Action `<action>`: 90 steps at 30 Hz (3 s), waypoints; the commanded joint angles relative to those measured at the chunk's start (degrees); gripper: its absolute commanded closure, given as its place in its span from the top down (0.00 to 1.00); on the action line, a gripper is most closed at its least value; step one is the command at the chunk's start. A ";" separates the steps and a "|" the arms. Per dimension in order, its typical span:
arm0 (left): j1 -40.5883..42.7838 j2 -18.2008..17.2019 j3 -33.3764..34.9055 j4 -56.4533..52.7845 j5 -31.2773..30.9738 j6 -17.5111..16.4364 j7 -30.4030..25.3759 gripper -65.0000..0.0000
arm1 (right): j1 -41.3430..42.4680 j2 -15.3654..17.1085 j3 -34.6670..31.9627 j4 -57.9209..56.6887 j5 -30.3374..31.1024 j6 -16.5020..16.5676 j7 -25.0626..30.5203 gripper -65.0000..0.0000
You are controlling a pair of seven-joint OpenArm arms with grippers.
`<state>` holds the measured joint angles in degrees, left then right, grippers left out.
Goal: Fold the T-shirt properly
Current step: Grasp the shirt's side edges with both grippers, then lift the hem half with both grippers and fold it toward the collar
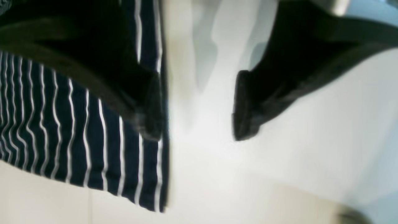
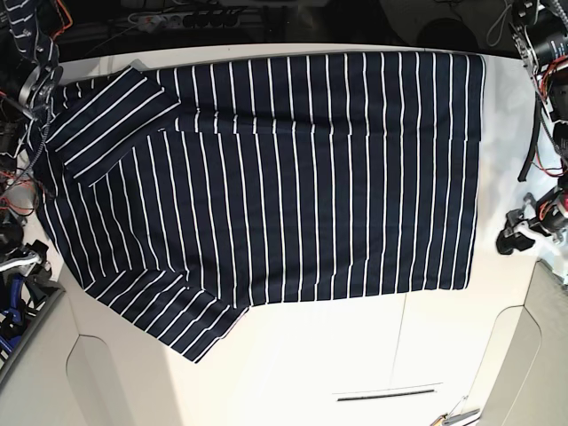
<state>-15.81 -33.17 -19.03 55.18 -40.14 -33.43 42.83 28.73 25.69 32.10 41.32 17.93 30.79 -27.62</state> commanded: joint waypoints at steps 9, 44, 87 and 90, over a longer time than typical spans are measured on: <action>-2.25 -0.61 4.92 -3.08 -0.90 -0.22 -5.57 0.68 | 1.57 1.27 0.02 -8.24 -2.23 -1.03 9.14 0.63; -2.25 6.01 4.94 -3.61 2.25 -0.20 -7.91 0.68 | 3.50 -2.89 -11.19 -12.83 -1.01 2.03 11.32 0.67; -1.62 -0.74 4.92 3.82 -10.27 -6.57 6.64 0.00 | 2.80 0.76 -11.17 7.43 7.56 2.93 -12.33 0.00; 1.36 -0.96 4.92 9.44 -10.99 -6.57 7.61 0.00 | 1.92 2.21 -11.17 7.72 9.55 3.08 -12.72 0.00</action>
<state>-13.61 -32.88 -13.80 63.86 -50.30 -39.31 51.00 29.30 26.59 20.80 47.88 26.63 33.56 -41.21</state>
